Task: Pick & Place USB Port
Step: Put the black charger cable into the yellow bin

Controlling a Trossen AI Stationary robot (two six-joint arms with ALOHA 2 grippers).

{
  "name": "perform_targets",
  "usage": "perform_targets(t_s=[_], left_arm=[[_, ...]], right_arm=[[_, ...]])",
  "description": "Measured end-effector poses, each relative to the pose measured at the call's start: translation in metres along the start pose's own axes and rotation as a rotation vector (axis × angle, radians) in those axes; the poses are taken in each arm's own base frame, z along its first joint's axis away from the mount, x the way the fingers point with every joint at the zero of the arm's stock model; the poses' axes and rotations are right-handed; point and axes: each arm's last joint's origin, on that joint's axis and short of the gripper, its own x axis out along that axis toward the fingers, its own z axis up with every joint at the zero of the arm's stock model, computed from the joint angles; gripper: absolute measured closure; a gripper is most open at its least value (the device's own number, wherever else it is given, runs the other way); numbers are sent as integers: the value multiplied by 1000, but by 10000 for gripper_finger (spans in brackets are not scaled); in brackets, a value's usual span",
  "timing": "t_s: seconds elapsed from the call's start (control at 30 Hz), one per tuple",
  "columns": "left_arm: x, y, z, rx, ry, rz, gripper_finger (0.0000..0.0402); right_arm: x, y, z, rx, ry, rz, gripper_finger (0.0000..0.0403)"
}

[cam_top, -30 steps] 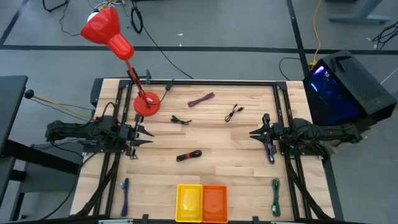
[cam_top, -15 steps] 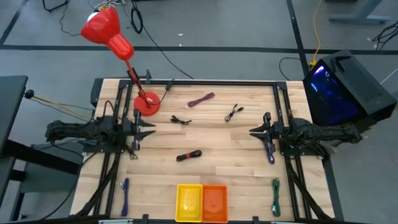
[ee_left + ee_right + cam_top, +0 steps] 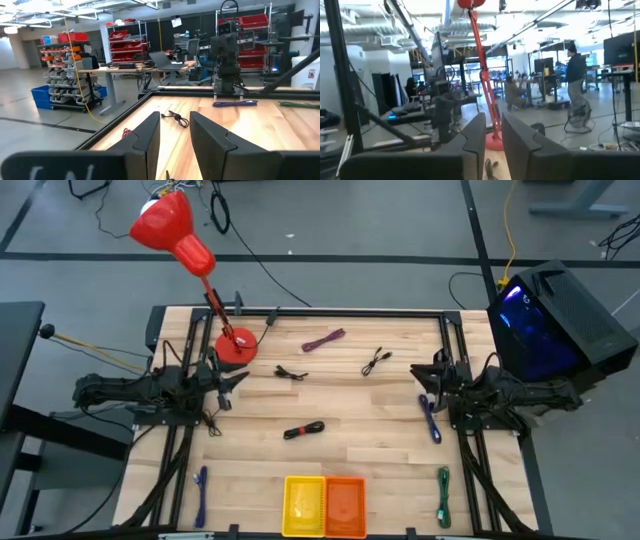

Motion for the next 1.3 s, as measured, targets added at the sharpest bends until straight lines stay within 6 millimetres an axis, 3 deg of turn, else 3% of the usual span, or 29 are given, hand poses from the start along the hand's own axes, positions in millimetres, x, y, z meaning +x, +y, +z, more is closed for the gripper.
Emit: perform_targets(t_s=[0.13, 0.23, 0.33, 0.43, 0.6, 0.83, 0.93, 1.03, 1.17, 1.3], left_arm=[[0, 0, 0, -41, 2, 12, 289], [0, 0, 0, -44, 1, 12, 289], [0, 1, 0, -55, 2, 20, 289], [0, 1, 0, -94, 2, 25, 289], [1, 0, -1, -115, 14, 29, 289], [6, -2, -4, -114, 45, 43, 289], [8, -3, -7, -125, 78, 39, 289], [10, -4, -11, -119, 112, 32, 289], [12, -6, -14, -101, 149, 31, 289], [14, -7, -17, -87, 178, 31, 289]], right_arm=[[-1, -4, 8, -8, -82, -127, 337], [-3, -4, 26, -54, -228, -142, 337], [-3, -2, 66, -125, -369, -75, 337], [4, -1, 107, -224, -294, -124, 337], [38, 3, 160, -409, -36, -274, 337], [107, 5, 203, -653, 164, -394, 337], [132, -8, 200, -751, 373, -476, 337], [149, -27, 183, -788, 611, -491, 337], [156, -51, 152, -720, 834, -467, 335], [155, -61, 113, -563, 964, -316, 322]])
